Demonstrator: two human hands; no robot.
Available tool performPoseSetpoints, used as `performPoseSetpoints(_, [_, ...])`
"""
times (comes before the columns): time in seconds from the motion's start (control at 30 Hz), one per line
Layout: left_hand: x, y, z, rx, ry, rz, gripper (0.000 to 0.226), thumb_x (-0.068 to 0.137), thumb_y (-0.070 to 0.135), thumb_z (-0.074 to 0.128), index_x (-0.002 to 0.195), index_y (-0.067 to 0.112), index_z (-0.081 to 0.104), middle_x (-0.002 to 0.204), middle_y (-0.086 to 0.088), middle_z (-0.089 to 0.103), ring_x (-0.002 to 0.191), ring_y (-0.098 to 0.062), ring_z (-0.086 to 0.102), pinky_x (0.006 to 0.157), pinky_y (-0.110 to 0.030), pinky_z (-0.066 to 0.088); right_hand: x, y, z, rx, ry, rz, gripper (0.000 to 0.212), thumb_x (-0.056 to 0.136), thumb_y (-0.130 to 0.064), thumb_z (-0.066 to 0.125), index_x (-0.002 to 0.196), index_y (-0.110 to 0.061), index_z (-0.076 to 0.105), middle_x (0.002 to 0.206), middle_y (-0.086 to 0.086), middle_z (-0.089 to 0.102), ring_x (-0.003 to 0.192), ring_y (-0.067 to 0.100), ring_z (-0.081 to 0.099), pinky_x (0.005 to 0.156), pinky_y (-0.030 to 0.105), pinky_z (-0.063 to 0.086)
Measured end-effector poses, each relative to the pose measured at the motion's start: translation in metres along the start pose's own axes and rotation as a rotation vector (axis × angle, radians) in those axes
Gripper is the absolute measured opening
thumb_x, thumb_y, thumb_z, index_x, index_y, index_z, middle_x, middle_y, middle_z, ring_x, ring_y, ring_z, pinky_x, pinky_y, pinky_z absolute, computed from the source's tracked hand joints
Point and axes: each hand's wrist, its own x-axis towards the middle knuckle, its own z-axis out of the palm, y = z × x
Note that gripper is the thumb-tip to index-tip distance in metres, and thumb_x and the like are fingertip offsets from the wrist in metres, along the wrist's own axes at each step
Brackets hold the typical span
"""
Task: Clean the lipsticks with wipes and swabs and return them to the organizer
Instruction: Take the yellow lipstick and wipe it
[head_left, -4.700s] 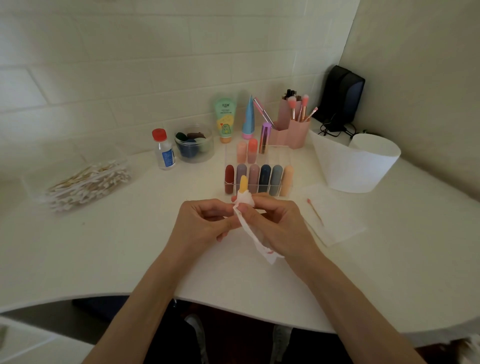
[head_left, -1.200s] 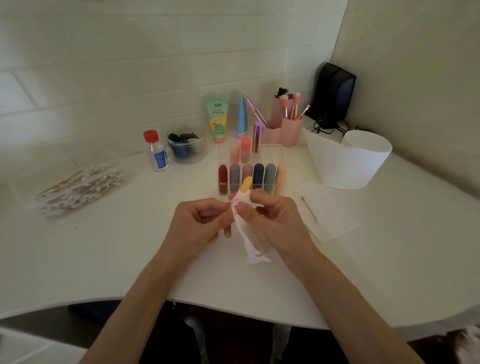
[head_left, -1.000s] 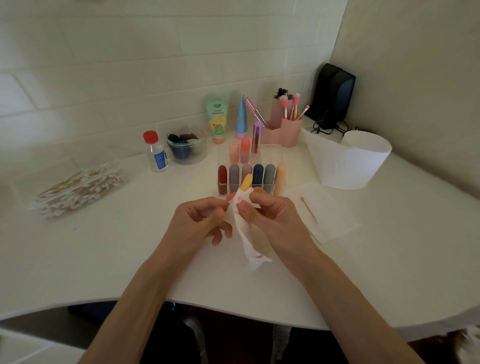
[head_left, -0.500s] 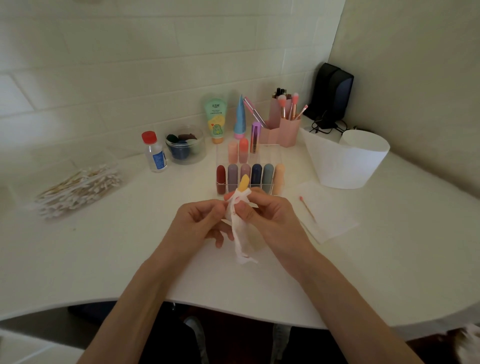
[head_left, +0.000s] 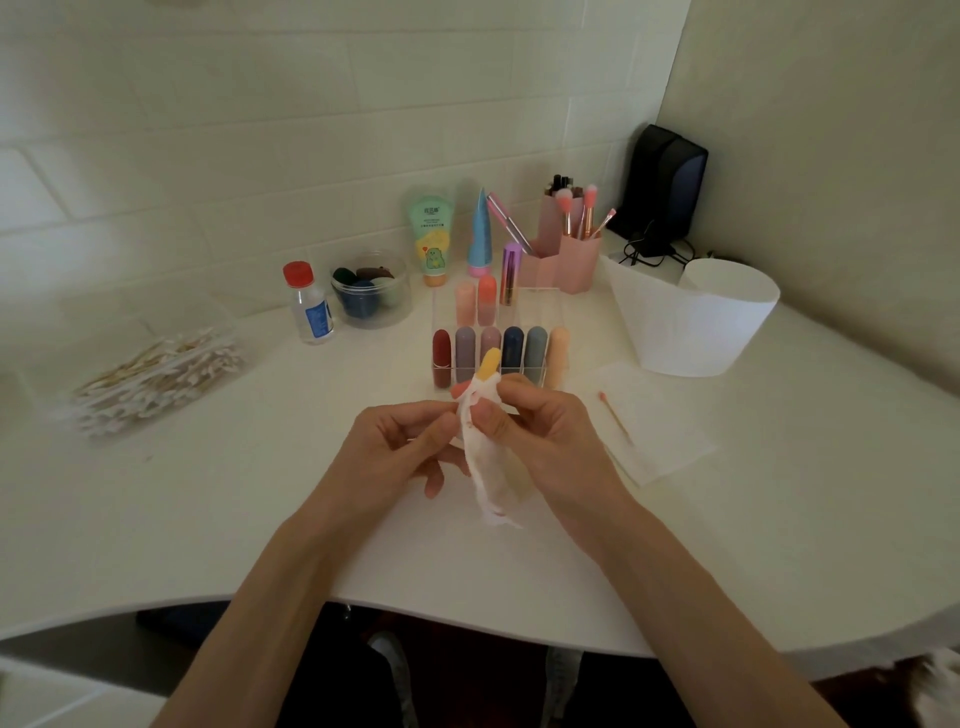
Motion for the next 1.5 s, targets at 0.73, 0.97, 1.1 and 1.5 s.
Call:
performPoseSetpoints(0.73, [0.015,-0.014,0.024,0.588,0.364,0.096,0.024,0.081,0.035,0.082,0.105,0.030,0.078,0.094,0.021,0.074,0.075,-0.003,0.069,0.068,-0.016,0.052,0.008,0.003,-0.022,0.119,0.639,0.082,0.015,0.094,-0.038,0.073,0.097,-0.025,0.080,0.097,-0.008,0.077,0.093,0.013,0.072,0.083,0.028,0.058])
performPoseSetpoints(0.97, [0.031,-0.009,0.029,0.743,0.390,0.001,0.020,0.085,0.040,0.078,0.103,0.031,0.078,0.095,0.016,0.075,0.070,-0.001,0.068,0.078,-0.029,0.058,0.005,-0.001,-0.022,0.137,0.630,0.082,0.009,0.094,-0.032,0.074,0.096,-0.028,0.081,0.092,-0.003,0.078,0.082,0.010,0.069,0.070,0.022,0.055])
performPoseSetpoints(1.1, [0.036,-0.012,0.032,0.791,0.394,-0.059,0.021,0.084,0.036,0.078,0.103,0.027,0.076,0.093,0.008,0.074,0.073,-0.007,0.067,0.083,-0.038,0.059,0.002,-0.006,-0.020,0.184,0.600,0.062,0.011,0.092,-0.025,0.077,0.100,-0.032,0.079,0.093,-0.012,0.079,0.087,0.006,0.073,0.067,0.015,0.054])
performPoseSetpoints(1.5, [0.035,-0.019,0.035,0.907,0.385,-0.051,0.022,0.088,0.035,0.070,0.106,0.023,0.070,0.094,0.004,0.067,0.077,-0.011,0.060,0.079,-0.035,0.050,0.000,-0.013,-0.021,0.288,0.560,0.044,0.022,0.089,-0.021,0.078,0.111,-0.021,0.077,0.094,-0.008,0.079,0.079,0.001,0.072,0.065,0.012,0.052])
